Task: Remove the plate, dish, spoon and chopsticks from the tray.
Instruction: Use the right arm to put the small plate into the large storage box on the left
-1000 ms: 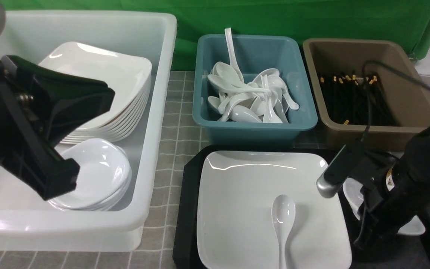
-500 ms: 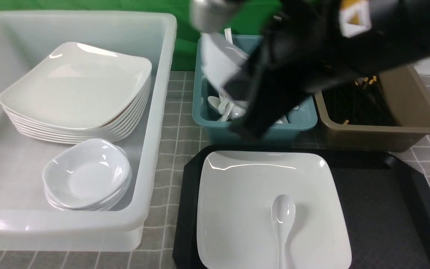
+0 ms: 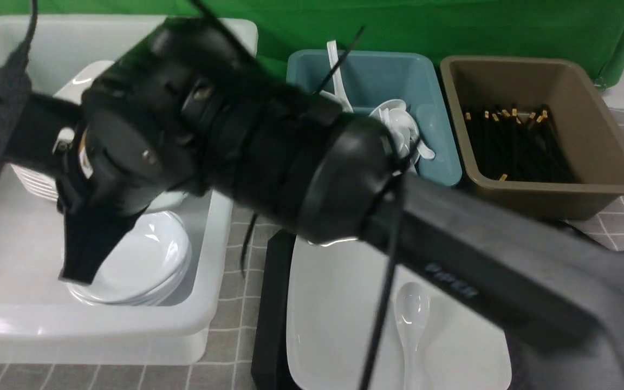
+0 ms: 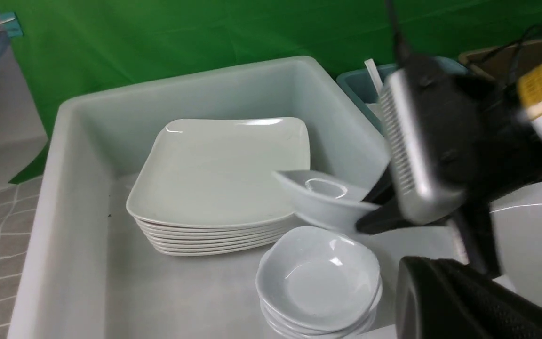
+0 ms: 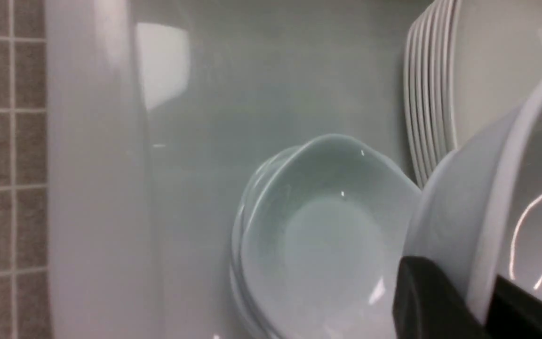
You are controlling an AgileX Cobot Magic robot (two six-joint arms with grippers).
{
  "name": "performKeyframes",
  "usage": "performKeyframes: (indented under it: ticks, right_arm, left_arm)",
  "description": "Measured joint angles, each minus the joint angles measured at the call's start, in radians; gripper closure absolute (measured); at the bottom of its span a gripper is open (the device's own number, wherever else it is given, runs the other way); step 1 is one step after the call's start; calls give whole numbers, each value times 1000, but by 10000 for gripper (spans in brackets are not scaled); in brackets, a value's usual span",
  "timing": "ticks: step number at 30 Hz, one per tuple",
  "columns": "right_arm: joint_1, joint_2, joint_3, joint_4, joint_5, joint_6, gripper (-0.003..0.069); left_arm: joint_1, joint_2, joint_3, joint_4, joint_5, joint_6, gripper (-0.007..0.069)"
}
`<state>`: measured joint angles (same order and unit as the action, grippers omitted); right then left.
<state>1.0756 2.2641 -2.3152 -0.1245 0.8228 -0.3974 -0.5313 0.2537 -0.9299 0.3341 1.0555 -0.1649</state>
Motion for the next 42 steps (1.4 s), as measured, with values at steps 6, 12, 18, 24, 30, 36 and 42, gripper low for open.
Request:
performKeyframes:
  ticks: [6, 12, 18, 24, 30, 36, 42]
  right_arm:
    - [-32, 137, -95, 16, -39, 1, 595]
    - [-44, 164, -104, 29, -61, 4, 578]
    - [-44, 165, -105, 46, -23, 8, 408]
    - [-33, 164, -106, 48, 22, 14, 392]
    - [0, 159, -106, 67, 25, 16, 404]
    - [15, 149, -106, 72, 45, 23, 304]
    - [15, 50, -106, -24, 214, 42, 296]
  left_arm:
    - [0, 0, 0, -69, -14, 31, 604]
    - [0, 0, 0, -79, -24, 40, 604]
    - [0, 0, 0, -120, -24, 47, 604]
    - [0, 0, 0, -144, -32, 58, 604]
    - [0, 0, 0, -144, -47, 60, 604]
    - [0, 0, 0, -144, -47, 65, 604]
    - [0, 2, 36, -149, -51, 65, 604]
